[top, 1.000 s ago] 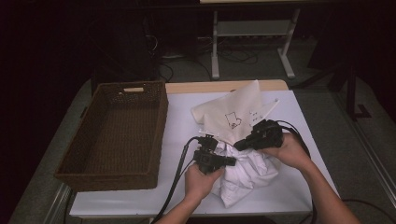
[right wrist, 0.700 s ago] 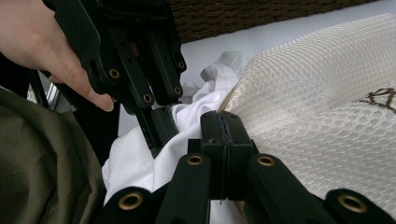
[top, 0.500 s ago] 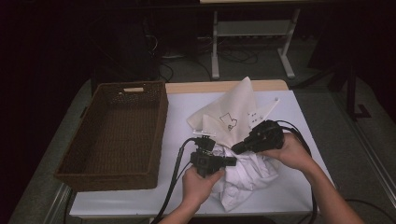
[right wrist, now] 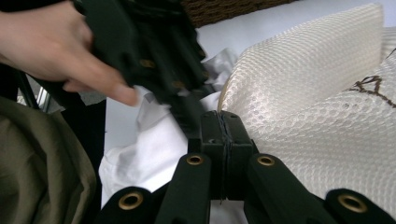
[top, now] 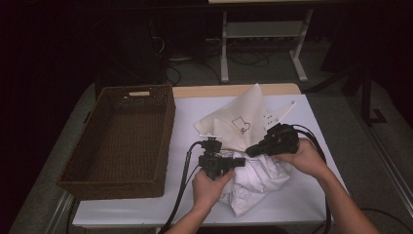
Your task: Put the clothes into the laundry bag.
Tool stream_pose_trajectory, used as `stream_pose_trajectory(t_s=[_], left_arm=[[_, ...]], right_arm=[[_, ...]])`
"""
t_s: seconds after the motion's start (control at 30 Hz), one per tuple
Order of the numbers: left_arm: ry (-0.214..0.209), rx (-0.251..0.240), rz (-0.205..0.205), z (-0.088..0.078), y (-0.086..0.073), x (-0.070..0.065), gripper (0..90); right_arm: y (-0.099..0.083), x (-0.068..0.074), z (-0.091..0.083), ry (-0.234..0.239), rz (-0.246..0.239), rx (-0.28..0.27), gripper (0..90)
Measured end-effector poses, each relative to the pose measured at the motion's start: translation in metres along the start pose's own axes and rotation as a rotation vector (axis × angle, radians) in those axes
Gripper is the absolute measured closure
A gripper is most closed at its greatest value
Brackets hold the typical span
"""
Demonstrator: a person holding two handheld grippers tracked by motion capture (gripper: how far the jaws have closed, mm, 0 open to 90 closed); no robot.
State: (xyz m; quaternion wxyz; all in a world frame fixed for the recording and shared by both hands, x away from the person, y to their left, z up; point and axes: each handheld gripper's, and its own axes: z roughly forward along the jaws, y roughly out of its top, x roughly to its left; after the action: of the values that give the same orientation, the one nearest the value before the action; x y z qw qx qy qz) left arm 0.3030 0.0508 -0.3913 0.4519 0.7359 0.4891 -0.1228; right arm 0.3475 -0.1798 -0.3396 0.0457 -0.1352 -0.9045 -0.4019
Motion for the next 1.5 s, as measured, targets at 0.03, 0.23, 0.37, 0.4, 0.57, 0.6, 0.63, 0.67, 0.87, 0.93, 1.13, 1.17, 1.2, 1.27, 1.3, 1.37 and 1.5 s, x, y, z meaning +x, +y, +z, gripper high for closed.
stream_pose_trajectory(t_s=[0.03, 0.23, 0.37, 0.4, 0.57, 0.6, 0.63, 0.67, 0.87, 0.93, 1.13, 1.17, 1.2, 1.27, 1.3, 1.37, 1.5], left_arm=[[0.004, 0.008, 0.008, -0.003, -0.002, -0.001, 64.7], [0.017, 0.070, 0.050, -0.013, -0.017, -0.009, 51.1], [0.023, 0.093, 0.054, -0.001, -0.018, -0.007, 54.4], [0.023, 0.094, 0.054, 0.003, -0.017, -0.007, 60.7], [0.018, 0.079, 0.045, 0.016, -0.008, 0.001, 81.2], [0.027, 0.071, 0.054, 0.017, -0.006, 0.001, 82.0], [0.035, 0.070, 0.062, 0.017, -0.004, 0.001, 82.4], [0.040, 0.065, 0.063, 0.017, -0.003, 0.001, 82.7], [0.016, 0.044, 0.093, 0.008, 0.002, -0.010, 83.7], [0.009, 0.028, 0.108, 0.001, 0.001, -0.016, 83.9], [0.035, -0.001, 0.117, -0.002, 0.003, -0.018, 84.1], [0.042, -0.015, 0.110, 0.000, 0.004, -0.015, 84.1], [0.040, -0.028, 0.089, 0.001, 0.005, -0.012, 84.1], [0.052, -0.051, 0.061, 0.006, 0.006, -0.006, 84.1], [0.072, -0.055, 0.064, 0.009, 0.006, -0.002, 84.1], [0.076, -0.061, 0.034, 0.015, 0.007, 0.006, 84.0], [0.058, -0.067, 0.012, 0.017, 0.008, 0.011, 83.2]], right_arm=[[0.000, 0.000, -0.001, -0.005, -0.001, -0.003, 88.9], [-0.002, -0.002, -0.005, -0.023, 0.010, -0.004, 88.9], [0.000, -0.003, -0.002, -0.026, 0.009, -0.002, 88.9], [0.001, -0.003, 0.000, -0.027, 0.005, 0.002, 88.9], [-0.001, -0.003, 0.004, -0.036, 0.001, 0.030, 88.9], [-0.001, -0.003, 0.005, -0.037, 0.002, 0.037, 88.9], [-0.001, -0.003, 0.006, -0.038, 0.000, 0.042, 88.9], [-0.001, -0.003, 0.007, -0.039, -0.003, 0.045, 88.9], [0.001, 0.001, 0.008, -0.030, -0.018, 0.038, 88.9], [0.002, 0.004, 0.006, -0.020, -0.016, 0.029, 88.9], [0.009, 0.013, 0.003, -0.025, -0.039, 0.036, 89.0], [0.009, 0.014, 0.002, -0.029, -0.045, 0.039, 89.0], [0.009, 0.014, 0.002, -0.024, -0.038, 0.031, 89.0], [0.010, 0.014, 0.001, -0.012, -0.036, 0.022, 89.1], [0.010, 0.014, 0.001, -0.004, -0.038, 0.010, 89.0], [0.009, 0.013, 0.002, 0.006, -0.032, -0.006, 89.1], [0.004, 0.005, 0.004, -0.006, -0.004, 0.006, 88.9]])
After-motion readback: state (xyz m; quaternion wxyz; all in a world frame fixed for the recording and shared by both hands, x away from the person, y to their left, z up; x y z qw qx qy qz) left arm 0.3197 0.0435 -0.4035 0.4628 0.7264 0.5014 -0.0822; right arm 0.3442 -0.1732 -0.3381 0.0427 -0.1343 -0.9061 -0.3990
